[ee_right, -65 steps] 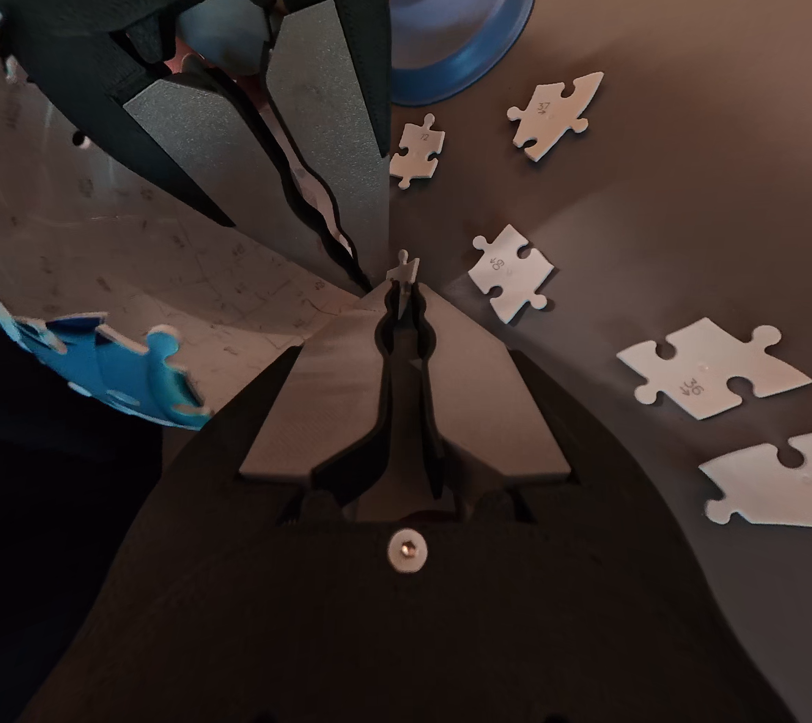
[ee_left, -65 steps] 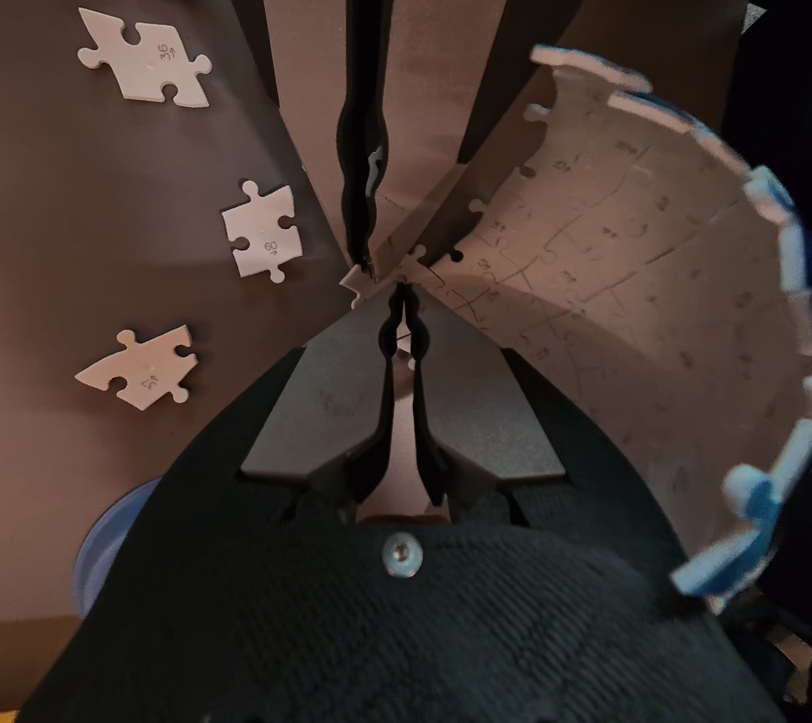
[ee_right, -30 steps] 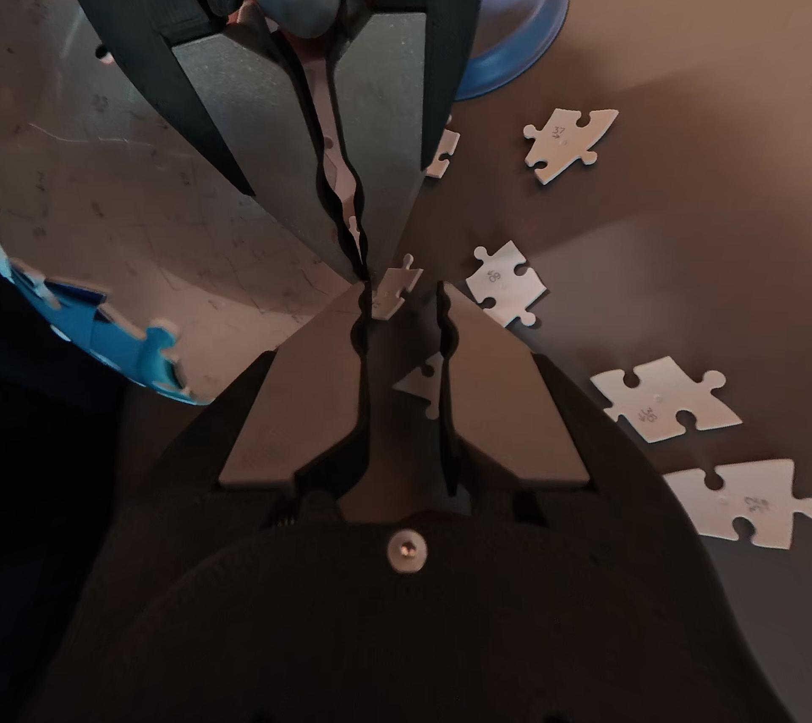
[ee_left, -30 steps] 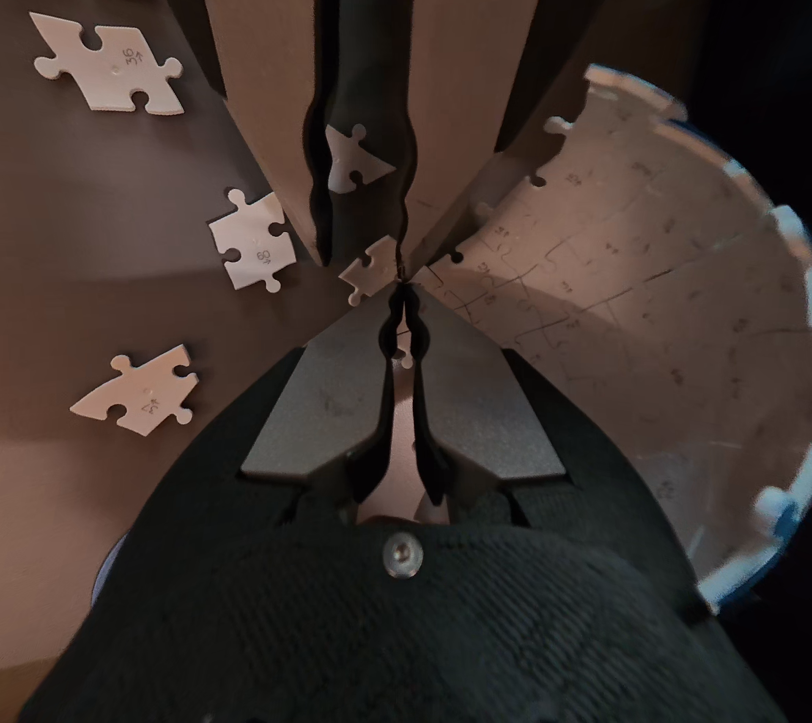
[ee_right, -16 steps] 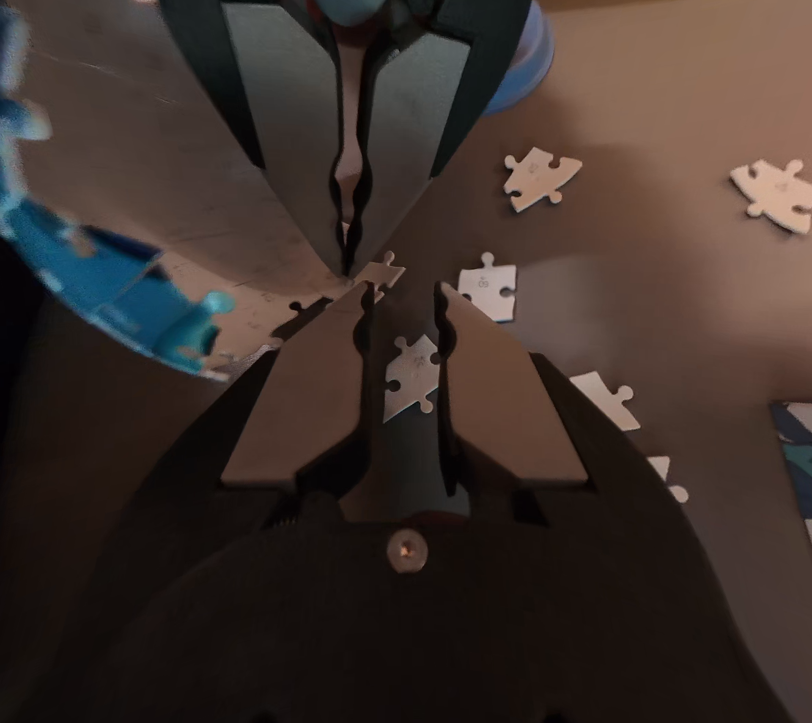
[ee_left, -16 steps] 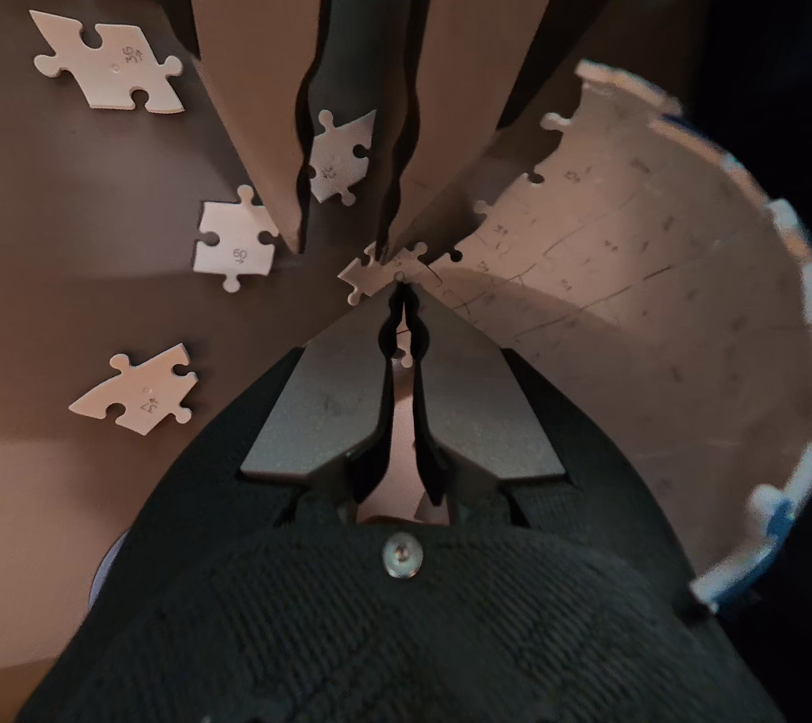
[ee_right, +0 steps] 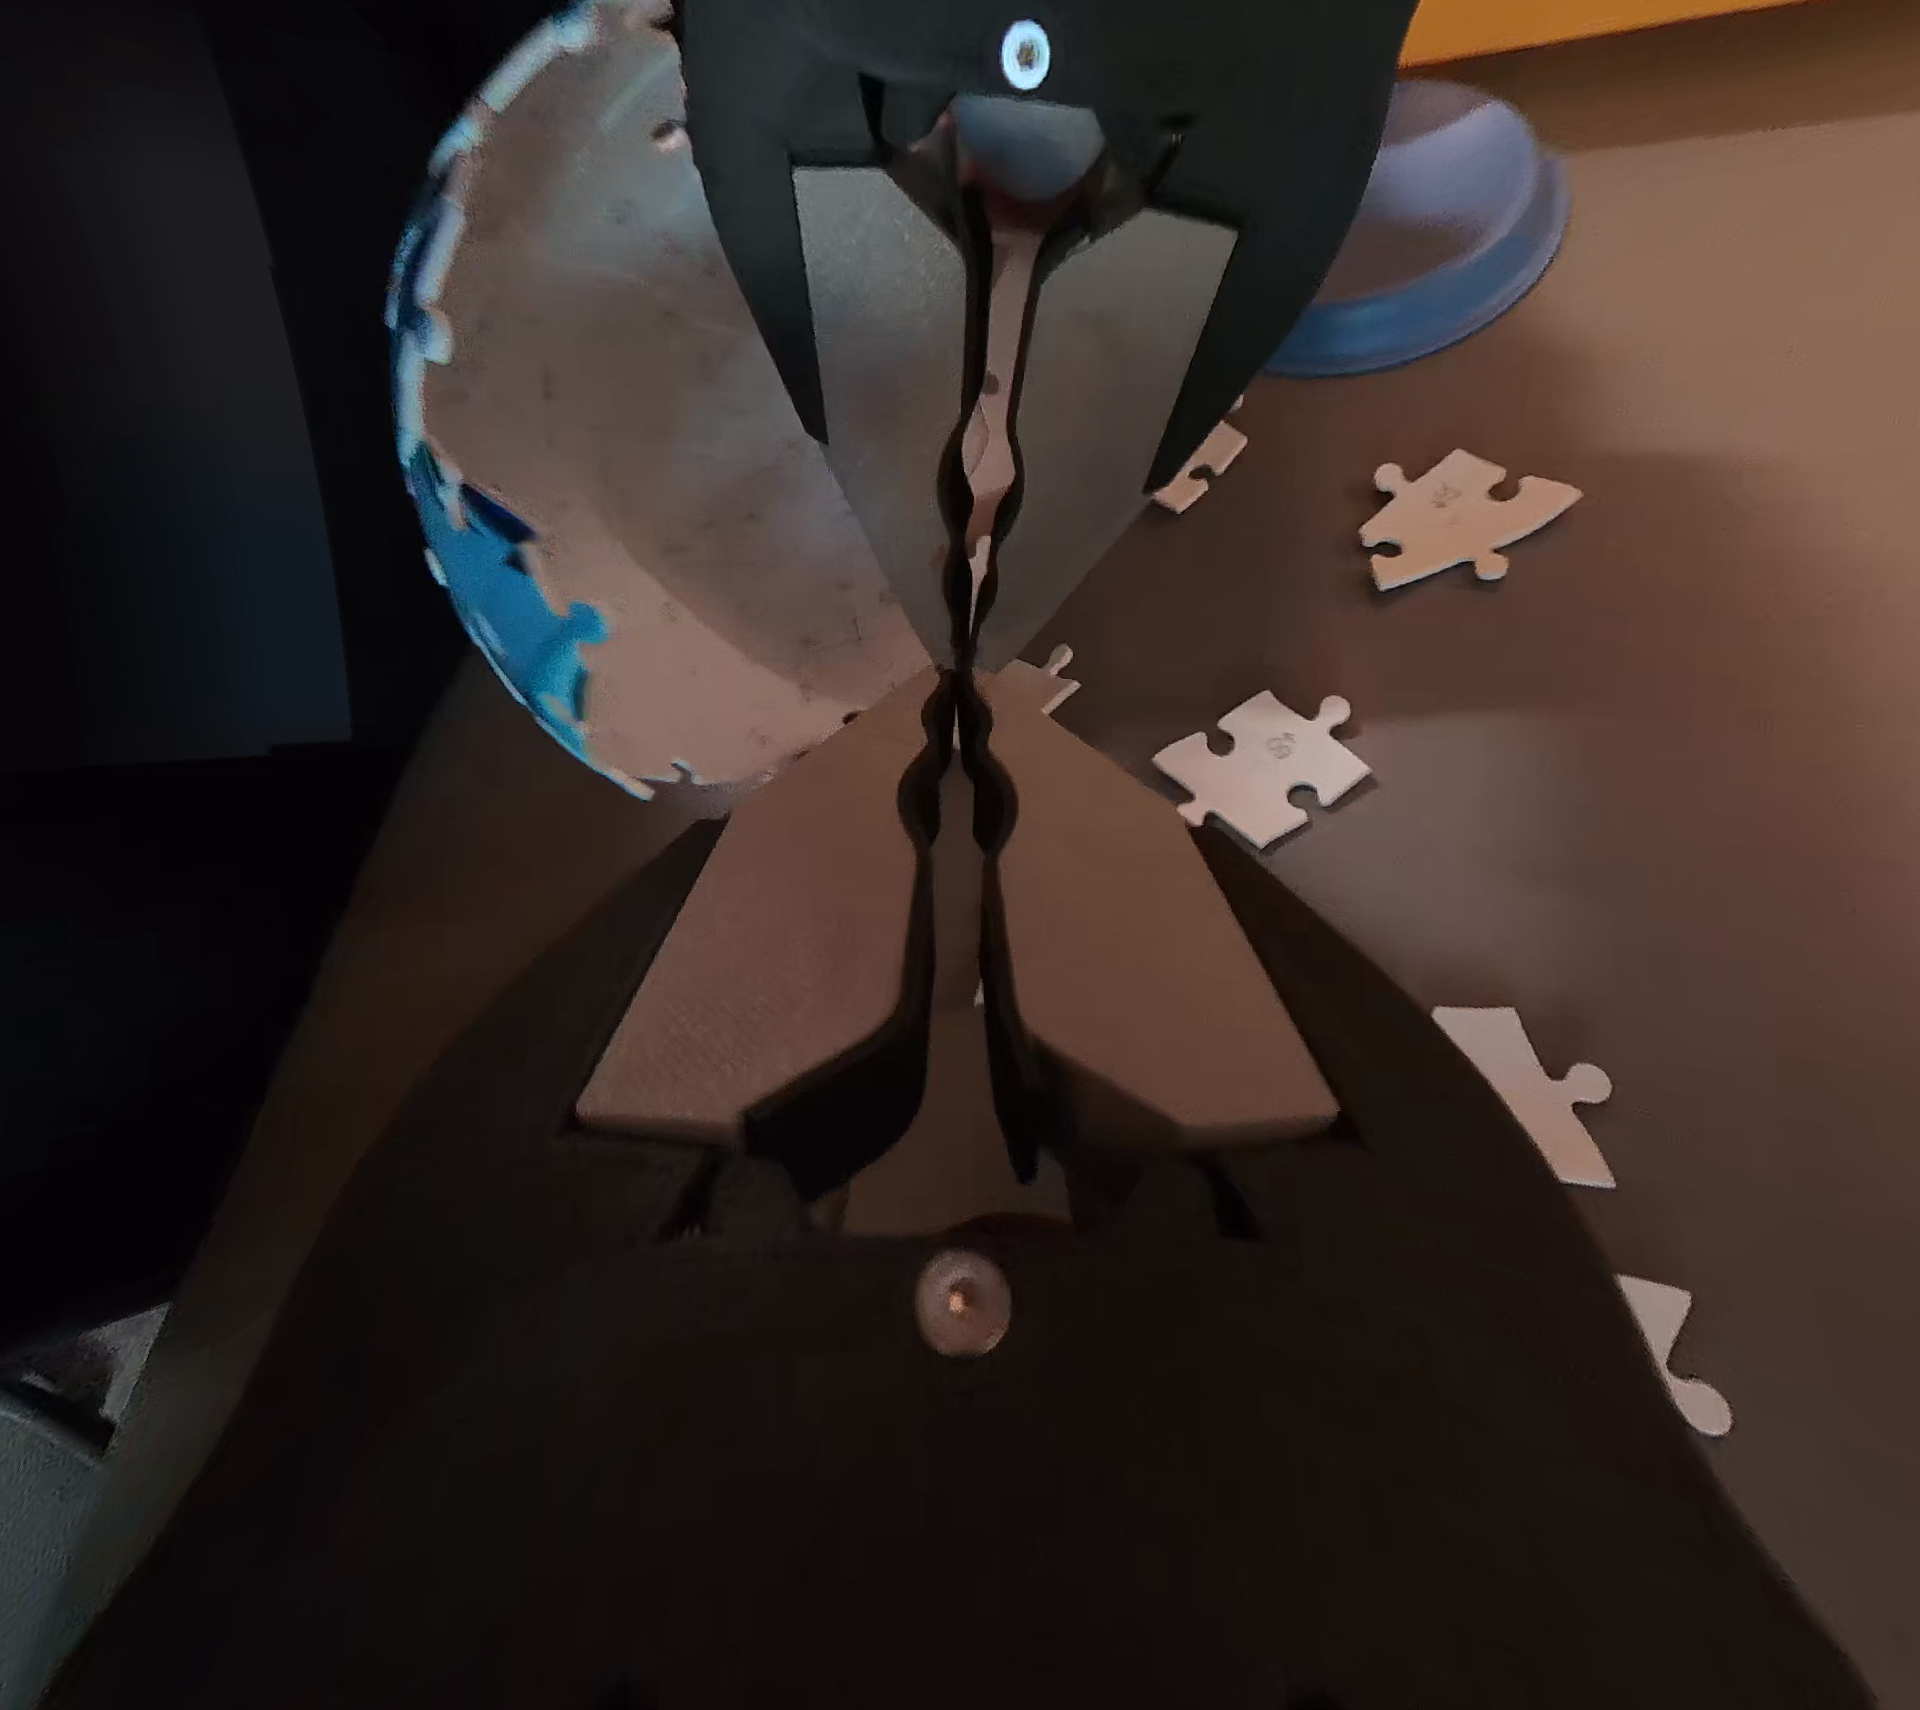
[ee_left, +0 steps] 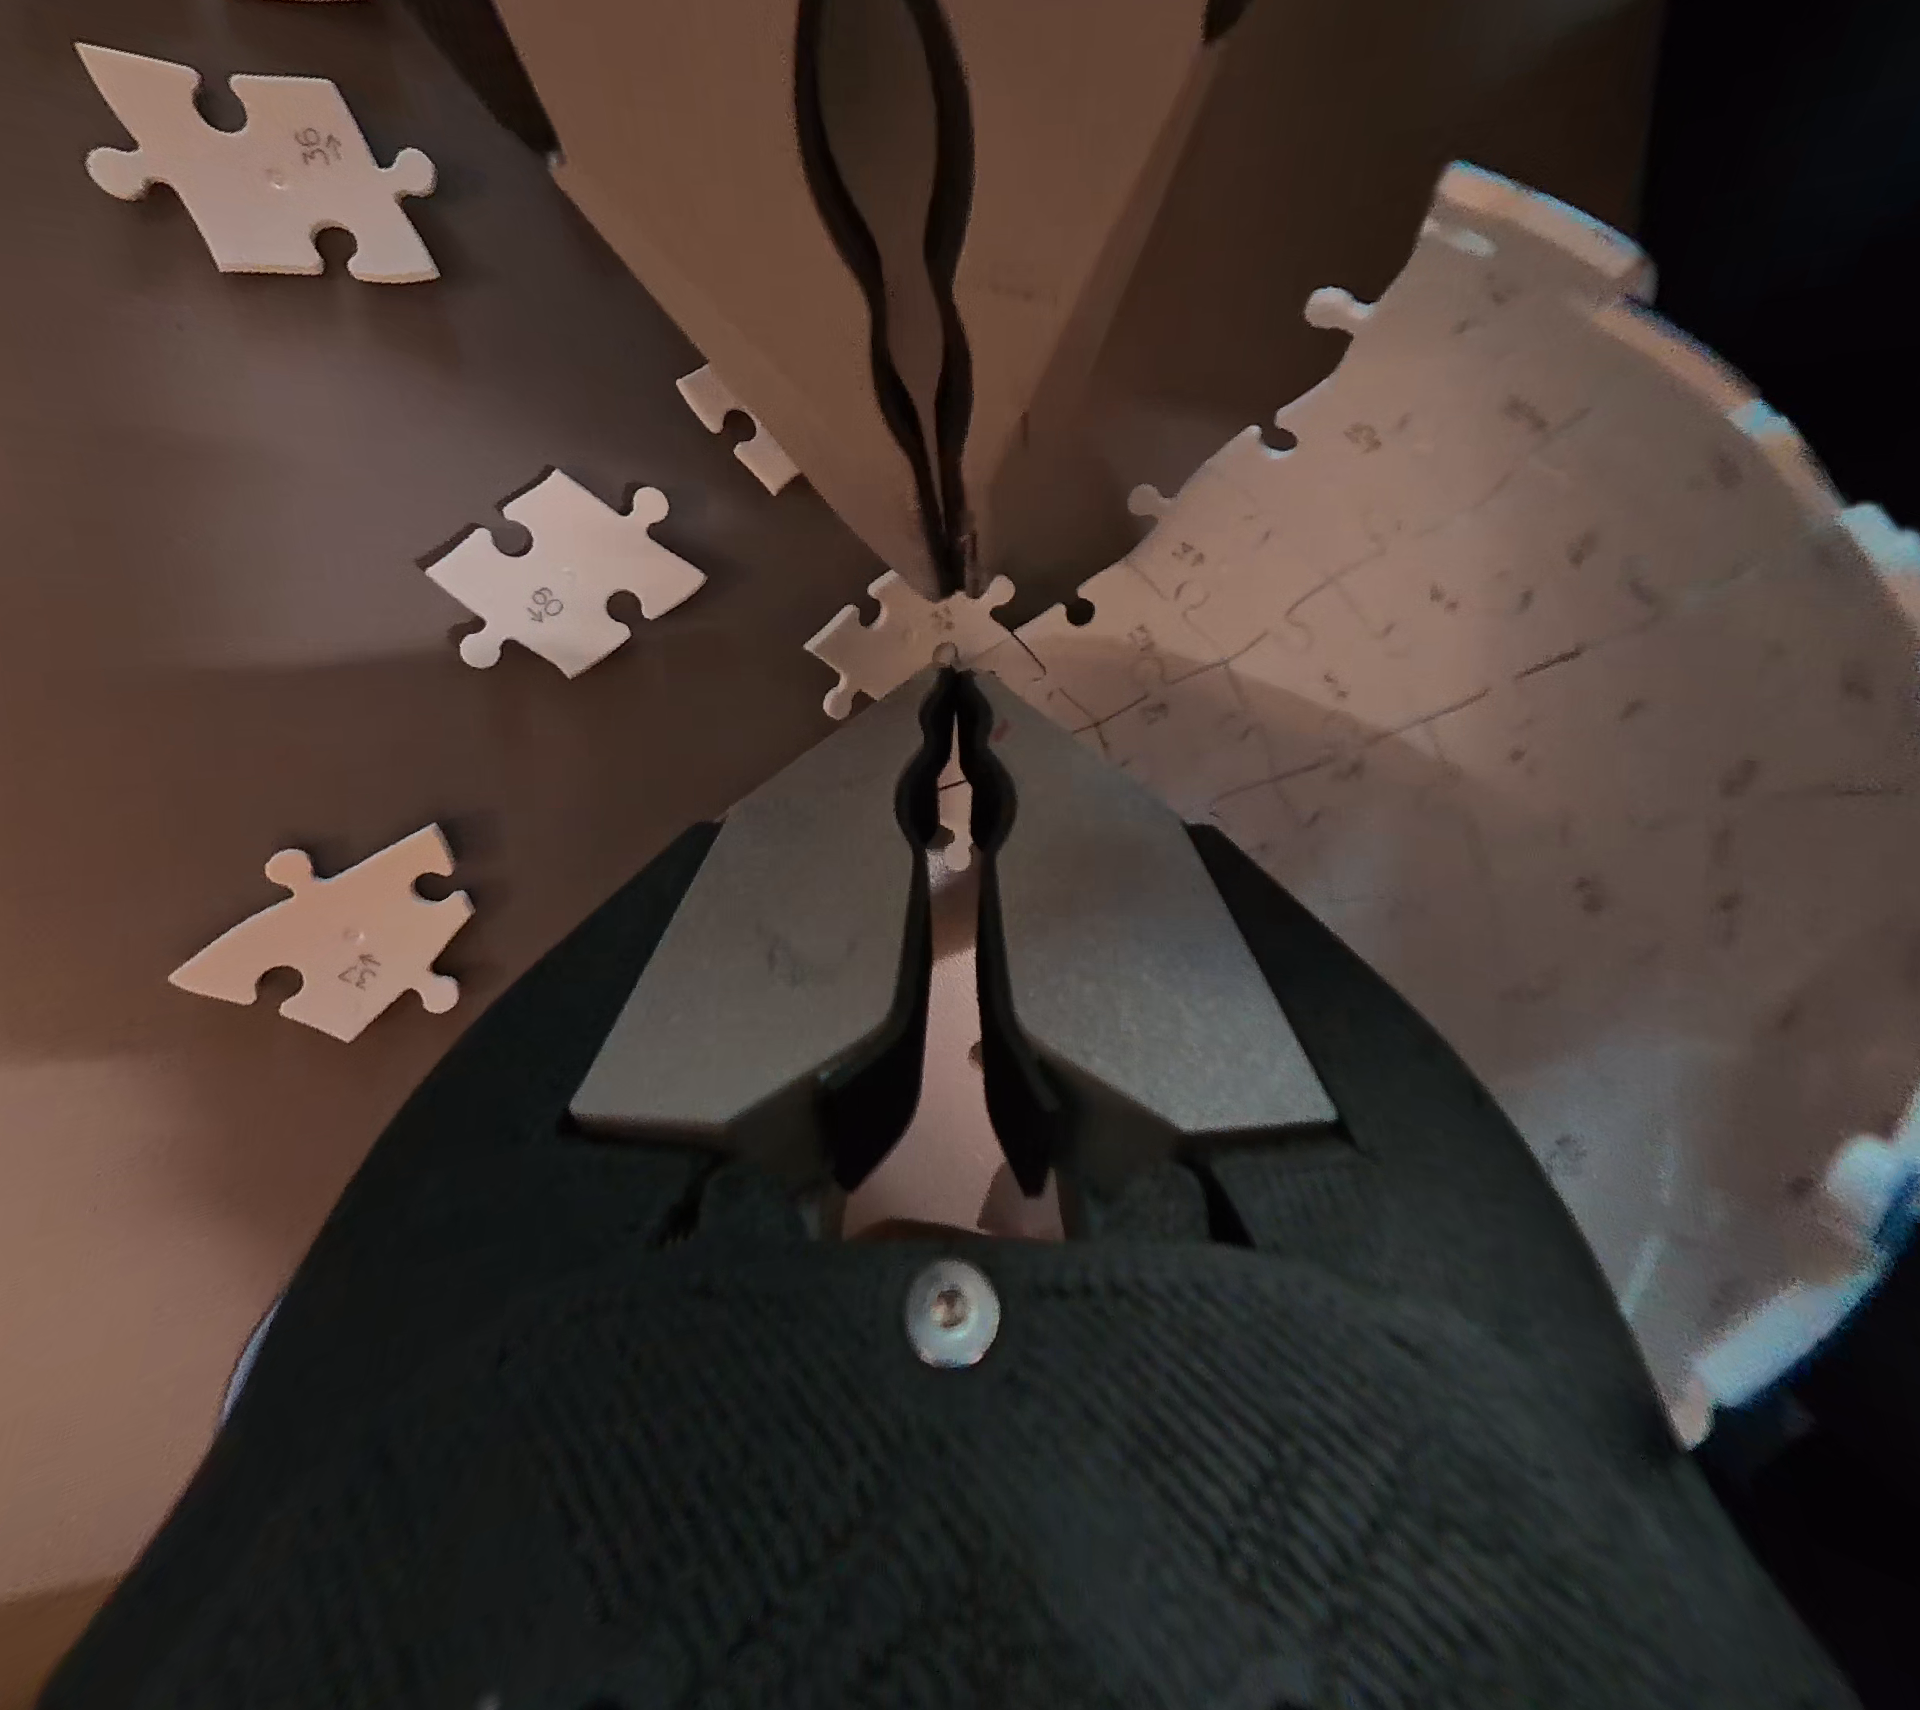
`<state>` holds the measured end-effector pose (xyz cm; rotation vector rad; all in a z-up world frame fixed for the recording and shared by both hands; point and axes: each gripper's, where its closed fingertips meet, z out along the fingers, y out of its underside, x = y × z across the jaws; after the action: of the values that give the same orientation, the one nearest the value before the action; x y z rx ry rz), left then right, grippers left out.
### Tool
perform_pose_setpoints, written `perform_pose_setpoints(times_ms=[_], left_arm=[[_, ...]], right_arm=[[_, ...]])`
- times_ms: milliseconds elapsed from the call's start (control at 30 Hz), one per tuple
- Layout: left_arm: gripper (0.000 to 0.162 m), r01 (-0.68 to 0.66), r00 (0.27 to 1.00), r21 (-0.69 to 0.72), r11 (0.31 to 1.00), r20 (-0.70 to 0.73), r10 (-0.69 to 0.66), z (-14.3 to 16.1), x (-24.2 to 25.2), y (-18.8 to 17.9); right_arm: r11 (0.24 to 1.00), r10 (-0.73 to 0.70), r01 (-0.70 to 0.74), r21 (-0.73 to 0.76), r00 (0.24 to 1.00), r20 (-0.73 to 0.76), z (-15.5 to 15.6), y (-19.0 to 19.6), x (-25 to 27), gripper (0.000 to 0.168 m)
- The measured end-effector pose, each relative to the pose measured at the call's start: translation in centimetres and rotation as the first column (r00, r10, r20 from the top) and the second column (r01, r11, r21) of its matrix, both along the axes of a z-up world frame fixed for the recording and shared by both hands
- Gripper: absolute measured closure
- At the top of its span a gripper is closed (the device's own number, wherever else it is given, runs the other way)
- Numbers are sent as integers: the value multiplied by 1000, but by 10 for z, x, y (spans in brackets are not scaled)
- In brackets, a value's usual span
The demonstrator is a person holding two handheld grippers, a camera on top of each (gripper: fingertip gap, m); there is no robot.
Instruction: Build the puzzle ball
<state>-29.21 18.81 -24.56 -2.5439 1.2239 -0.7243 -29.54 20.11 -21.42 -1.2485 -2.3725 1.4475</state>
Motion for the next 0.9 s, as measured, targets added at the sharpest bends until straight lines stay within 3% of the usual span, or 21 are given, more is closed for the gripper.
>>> perform_pose_setpoints(times_ms=[33, 900], left_arm=[[162, -1, 1000, 0, 1000, 2, 1, 0, 0, 0], [162, 0, 1000, -5, 1000, 8, 0, 0, 0, 0]], right_arm=[[1000, 6, -6, 10, 1000, 18, -3, 0, 0, 168], [988, 114, -122, 96, 989, 90, -30, -13, 4, 168]])
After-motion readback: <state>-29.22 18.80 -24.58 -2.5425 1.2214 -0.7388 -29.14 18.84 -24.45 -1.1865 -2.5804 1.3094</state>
